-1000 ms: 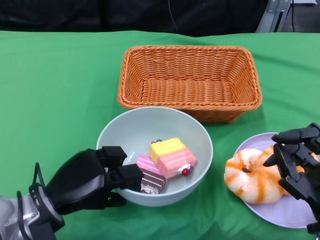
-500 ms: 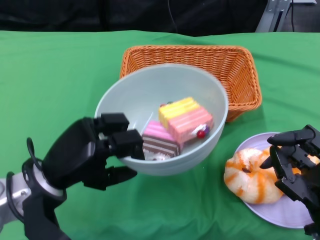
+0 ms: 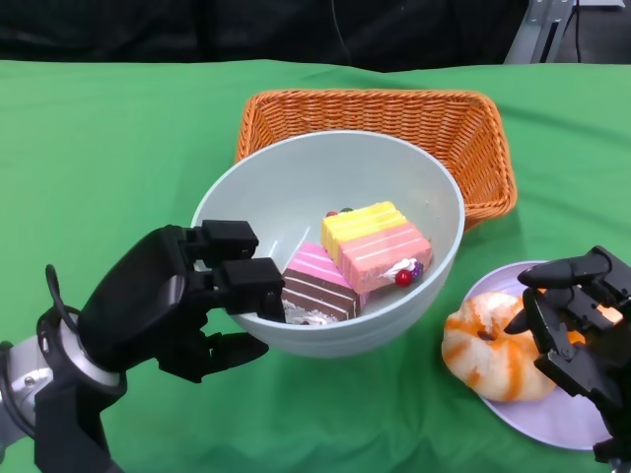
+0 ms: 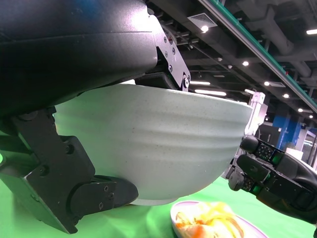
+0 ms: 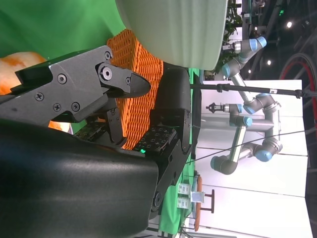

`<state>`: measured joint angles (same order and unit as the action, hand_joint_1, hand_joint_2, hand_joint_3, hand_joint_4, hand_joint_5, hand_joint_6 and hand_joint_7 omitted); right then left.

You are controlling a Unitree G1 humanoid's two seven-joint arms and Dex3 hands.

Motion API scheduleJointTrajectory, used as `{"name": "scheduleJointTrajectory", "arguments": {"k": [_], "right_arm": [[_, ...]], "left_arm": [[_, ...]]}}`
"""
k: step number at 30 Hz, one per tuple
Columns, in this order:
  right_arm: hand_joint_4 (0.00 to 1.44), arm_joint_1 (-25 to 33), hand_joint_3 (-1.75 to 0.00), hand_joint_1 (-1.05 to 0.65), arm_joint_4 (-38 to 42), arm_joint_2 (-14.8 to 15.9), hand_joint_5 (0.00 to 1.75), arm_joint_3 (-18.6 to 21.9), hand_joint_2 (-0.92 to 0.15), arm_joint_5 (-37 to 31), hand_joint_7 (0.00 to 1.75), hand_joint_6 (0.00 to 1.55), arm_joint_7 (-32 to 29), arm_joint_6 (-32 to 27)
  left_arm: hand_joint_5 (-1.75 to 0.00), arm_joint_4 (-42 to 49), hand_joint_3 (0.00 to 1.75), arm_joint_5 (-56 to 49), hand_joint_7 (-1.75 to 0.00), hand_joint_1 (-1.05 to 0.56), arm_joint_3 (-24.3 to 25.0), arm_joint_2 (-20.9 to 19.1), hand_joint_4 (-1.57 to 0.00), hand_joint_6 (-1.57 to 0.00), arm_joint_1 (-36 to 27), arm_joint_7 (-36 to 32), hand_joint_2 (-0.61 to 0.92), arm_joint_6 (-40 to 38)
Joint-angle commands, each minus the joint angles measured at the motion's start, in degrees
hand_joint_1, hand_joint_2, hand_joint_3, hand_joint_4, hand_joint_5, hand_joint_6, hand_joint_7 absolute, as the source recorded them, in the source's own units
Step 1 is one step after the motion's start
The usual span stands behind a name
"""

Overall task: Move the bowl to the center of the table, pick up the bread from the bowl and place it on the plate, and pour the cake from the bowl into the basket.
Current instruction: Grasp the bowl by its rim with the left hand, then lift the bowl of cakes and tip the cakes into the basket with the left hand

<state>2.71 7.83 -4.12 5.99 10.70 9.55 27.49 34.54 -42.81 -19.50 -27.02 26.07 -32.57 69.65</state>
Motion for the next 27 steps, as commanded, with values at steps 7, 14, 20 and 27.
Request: {"name": "scheduleJointTrajectory", "arguments": {"k": [7, 14, 20, 27], "right_arm": [[0.77, 0.5, -0.62, -0.05, 0.4, 1.0, 1.45, -0.7, -0.78, -0.9, 1.04, 0.72, 0.2, -0.3], [0.78, 0.5, -0.62, -0.06, 1.6, 0.6, 1.45, -1.7, -0.76, -1.0, 1.04, 0.74, 0.8, 0.1], [0.77, 0.2, -0.65, -0.08, 3.0, 0.4, 1.47, -2.5, -0.74, -1.0, 1.06, 0.73, 1.2, 0.9], [0.77, 0.2, -0.64, -0.09, 3.5, 0.2, 1.49, -2.8, -0.74, -1.5, 1.06, 0.73, 1.1, 1.2]], "left_arm": [[-1.75, -1.8, 1.3, 5.6, -1.4, -0.06, 4.4, 1.5, -0.82, -0.87, 0.2, 5.3, 0.37, 1.7], [-1.75, -1.5, 1.26, 10.0, -1.4, -0.03, 6.1, 4.4, -0.79, -0.85, 4.5, 9.8, 0.41, 0.6], [-1.55, 1.1, 1.09, 14.8, -1.4, -0.09, 6.0, 6.8, -0.79, -0.81, 10.2, 15.7, 0.52, -1.2], [-1.58, 1.3, 1.03, 20.5, -1.39, -0.1, 6.5, 9.2, -0.79, -0.81, 11.4, 22.1, 0.56, -4.0]]}}
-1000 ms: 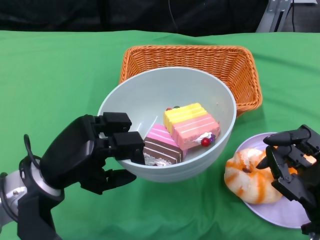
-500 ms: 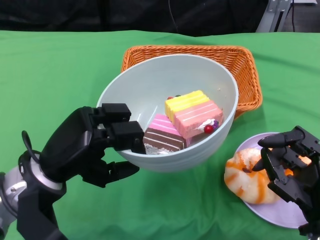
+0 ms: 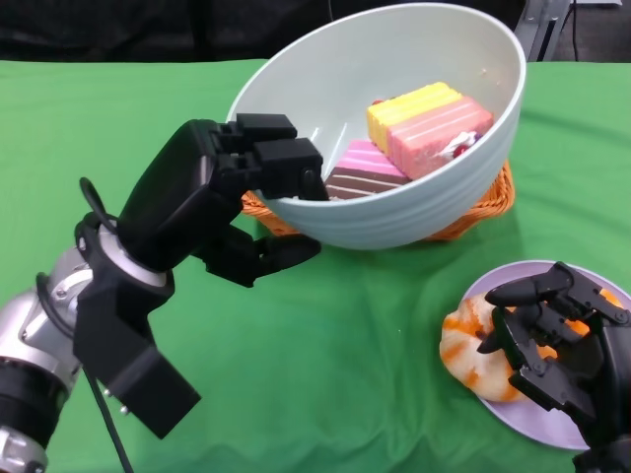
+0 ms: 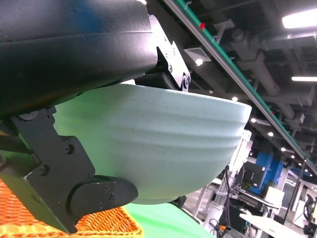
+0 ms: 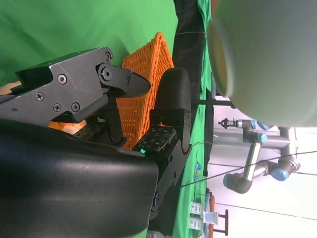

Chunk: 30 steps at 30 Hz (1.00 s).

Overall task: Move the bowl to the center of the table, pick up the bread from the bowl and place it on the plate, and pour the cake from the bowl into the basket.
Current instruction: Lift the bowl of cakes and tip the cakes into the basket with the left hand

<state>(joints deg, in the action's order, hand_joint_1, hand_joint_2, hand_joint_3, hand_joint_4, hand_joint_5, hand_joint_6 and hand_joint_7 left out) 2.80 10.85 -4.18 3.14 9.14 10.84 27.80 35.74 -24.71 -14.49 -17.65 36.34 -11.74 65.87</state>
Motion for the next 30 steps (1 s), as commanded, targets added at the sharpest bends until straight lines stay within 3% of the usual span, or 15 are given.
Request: {"name": "scheduleJointTrajectory", "arguments": {"k": [1, 6, 10, 13, 20, 30], "right_arm": [[0.77, 0.1, -0.64, -0.09, 0.5, 0.2, 1.49, 0.1, -0.74, 0.0, 1.06, 0.73, -0.2, 0.9], [0.77, 0.1, -0.63, -0.09, 0.5, 0.2, 1.49, 0.1, -0.74, 0.0, 1.06, 0.73, -0.2, 0.9], [0.79, -0.2, -0.61, -0.11, 2.1, 0.8, 1.48, -0.9, -0.74, -2.6, 1.07, 0.73, -0.1, 2.2], [0.79, 0.1, -0.57, -0.1, 2.0, 0.6, 1.47, -1.4, -0.77, -2.8, 1.08, 0.72, -0.1, 1.7], [0.78, 0.2, -0.52, -0.11, 2.7, 0.5, 1.49, -2.1, -0.79, -3.9, 1.13, 0.7, -0.6, 2.3], [0.79, -0.2, -0.49, -0.12, 3.8, 0.3, 1.49, -2.4, -0.79, -4.8, 1.17, 0.69, -1.3, 3.1]], "left_arm": [[-1.59, 0.0, 1.03, 2.7, -1.39, -0.1, 1.7, 0.0, -0.79, -0.81, 1.1, 1.7, 0.57, -0.2], [-1.59, -0.2, 1.02, 3.1, -1.39, -0.1, 2.8, 0.6, -0.79, -0.81, 0.8, 3.5, 0.57, -0.2], [-1.73, 6.6, 1.08, 15.3, -1.46, 0.0, 2.1, 8.0, -0.66, -0.74, 9.3, 14.0, 0.58, -9.0], [-1.69, 8.5, 1.12, 18.0, -1.45, -0.01, 3.0, 10.0, -0.66, -0.72, 11.7, 17.8, 0.57, -11.3], [-1.56, 13.5, 1.02, 17.3, -1.35, -0.06, 4.4, 13.0, -0.71, -0.74, 16.3, 19.4, 0.62, -12.5], [-1.56, 17.5, 1.02, 16.6, -1.32, -0.07, 5.3, 15.2, -0.72, -0.74, 18.4, 19.7, 0.62, -13.6]]}}
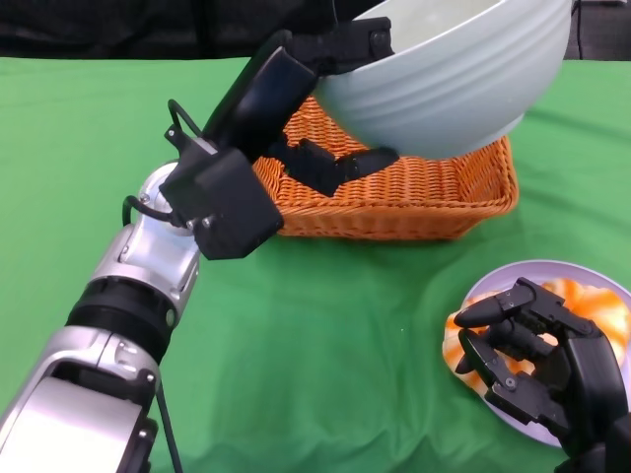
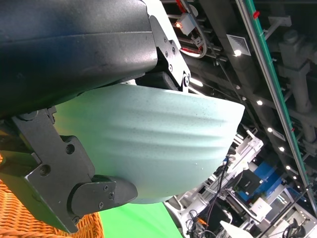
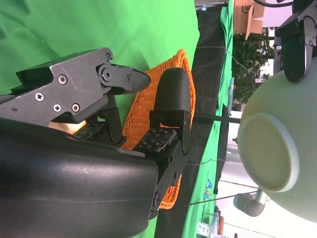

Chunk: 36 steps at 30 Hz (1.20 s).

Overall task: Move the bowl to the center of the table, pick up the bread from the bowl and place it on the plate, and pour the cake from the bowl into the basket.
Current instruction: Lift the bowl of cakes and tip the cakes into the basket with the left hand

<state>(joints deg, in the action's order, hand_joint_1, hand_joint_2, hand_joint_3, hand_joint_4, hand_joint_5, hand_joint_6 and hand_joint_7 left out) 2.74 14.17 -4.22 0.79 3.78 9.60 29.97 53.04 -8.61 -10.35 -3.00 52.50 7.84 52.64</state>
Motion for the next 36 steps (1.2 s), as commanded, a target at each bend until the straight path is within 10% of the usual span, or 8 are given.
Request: {"name": "scheduleJointTrajectory", "arguments": {"k": [1, 14, 24, 36], "right_arm": [[0.79, -0.1, -0.49, -0.12, 0.6, 0.3, 1.5, -0.1, -0.79, 0.7, 1.17, 0.69, 0.1, 0.9], [0.75, -0.8, -0.48, -0.12, 3.0, 0.4, 1.52, -0.5, -0.79, 0.3, 1.19, 0.66, 0.3, 2.6], [0.73, -1.6, -0.46, -0.13, 5.3, 0.7, 1.53, -0.7, -0.81, 0.4, 1.17, 0.67, 0.6, 4.8], [0.74, -1.4, -0.46, -0.13, 5.6, 1.0, 1.53, -0.7, -0.81, 0.5, 1.18, 0.67, 0.9, 5.3]], "left_arm": [[-1.56, 0.2, 1.0, 0.7, -1.32, -0.07, 1.3, 0.8, -0.72, -0.74, 2.3, 0.2, 0.63, -0.7], [-1.69, -5.7, 0.84, 13.7, -1.34, -0.07, 7.1, 8.2, -0.74, -0.75, 0.2, 9.8, 0.76, -17.4], [-1.68, -11.0, 1.23, 23.6, -1.45, -0.12, 11.9, 12.2, -0.75, -0.72, -1.1, 15.2, 0.52, -33.0], [-1.58, -21.4, 1.12, 32.1, -1.37, -0.09, 16.5, 14.1, -0.77, -0.78, -3.6, 12.7, 0.62, -56.7]]}}
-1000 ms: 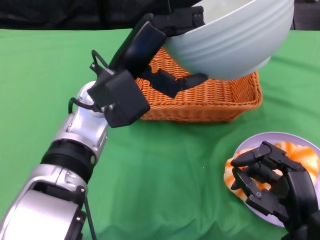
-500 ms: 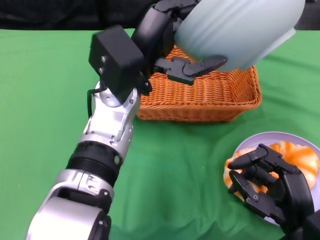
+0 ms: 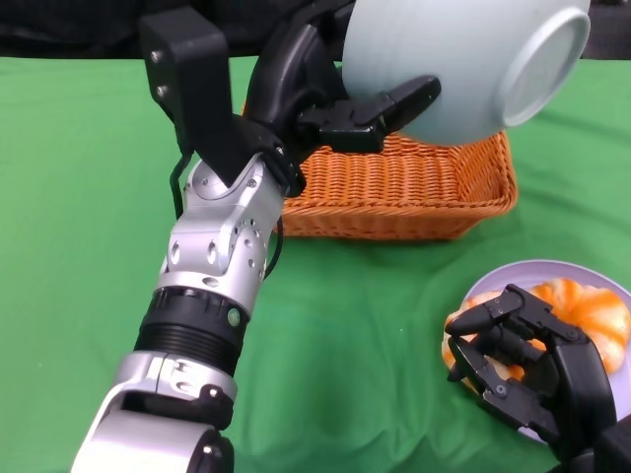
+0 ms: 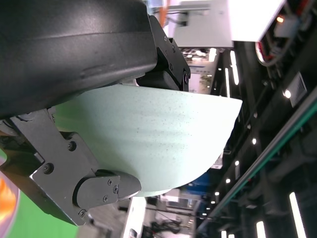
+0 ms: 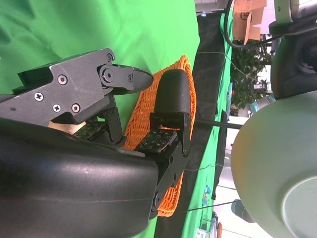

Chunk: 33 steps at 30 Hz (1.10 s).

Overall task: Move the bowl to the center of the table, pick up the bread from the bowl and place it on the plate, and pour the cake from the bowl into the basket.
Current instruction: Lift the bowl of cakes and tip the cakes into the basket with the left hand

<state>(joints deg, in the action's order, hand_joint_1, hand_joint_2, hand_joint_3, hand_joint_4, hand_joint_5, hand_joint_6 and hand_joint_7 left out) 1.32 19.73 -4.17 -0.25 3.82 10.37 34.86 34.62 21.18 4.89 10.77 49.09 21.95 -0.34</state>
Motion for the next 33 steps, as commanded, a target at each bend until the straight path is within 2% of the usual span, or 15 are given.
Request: {"name": "scheduleJointTrajectory", "arguments": {"k": [1, 6, 11, 14, 18, 28, 33], "right_arm": [[0.74, -0.1, -0.46, -0.13, 0.3, 0.9, 1.53, 0.4, -0.8, 0.2, 1.19, 0.67, -0.2, 0.8], [0.74, 0.0, -0.46, -0.16, 0.4, 1.1, 1.53, 0.4, -0.8, -0.4, 1.19, 0.67, -0.6, 0.6], [0.74, 0.1, -0.44, -0.14, 0.7, 1.0, 1.52, 0.4, -0.81, -0.7, 1.17, 0.67, -0.9, 1.4], [0.74, 0.0, -0.43, -0.15, 0.8, 1.1, 1.53, 0.3, -0.81, -0.3, 1.17, 0.68, -0.4, 1.6], [0.74, -0.2, -0.43, -0.14, 1.3, 1.0, 1.52, 0.4, -0.82, -0.1, 1.19, 0.67, -0.1, 2.2], [0.73, 0.3, -0.44, -0.15, 0.2, 0.8, 1.52, 0.3, -0.82, 0.5, 1.2, 0.66, 0.0, 0.5], [0.75, -0.2, -0.47, -0.13, 1.2, 1.0, 1.52, 0.3, -0.8, 0.2, 1.19, 0.68, -0.2, 2.2]], "left_arm": [[-1.57, -3.7, 1.11, 3.0, -1.36, -0.08, 1.9, 0.5, -0.78, -0.79, -0.2, -2.2, 0.63, -5.6], [-1.59, -7.2, 1.03, 7.0, -1.35, -0.05, 4.7, 1.7, -0.76, -0.78, -0.6, -5.4, 0.72, -13.7], [-1.72, -8.8, 0.99, 10.0, -1.45, -0.06, 6.7, 2.2, -0.65, -0.68, -0.9, -7.4, 0.78, -18.5], [-1.73, -9.0, 0.95, 11.7, -1.51, -0.07, 8.1, 2.5, -0.67, -0.65, -0.5, -9.9, 0.79, -21.2], [-1.7, -9.0, 0.75, 13.4, -1.53, -0.1, 9.7, 2.4, -0.68, -0.63, 0.1, -13.2, 0.9, -24.8], [-1.72, -9.2, 0.75, 14.6, -1.57, -0.11, 11.0, 2.1, -0.63, -0.56, 0.5, -14.2, 0.92, -27.4], [-1.71, -9.1, 0.72, 14.4, -1.53, -0.11, 10.6, 1.8, -0.64, -0.6, 0.4, -12.6, 0.92, -27.0]]}}
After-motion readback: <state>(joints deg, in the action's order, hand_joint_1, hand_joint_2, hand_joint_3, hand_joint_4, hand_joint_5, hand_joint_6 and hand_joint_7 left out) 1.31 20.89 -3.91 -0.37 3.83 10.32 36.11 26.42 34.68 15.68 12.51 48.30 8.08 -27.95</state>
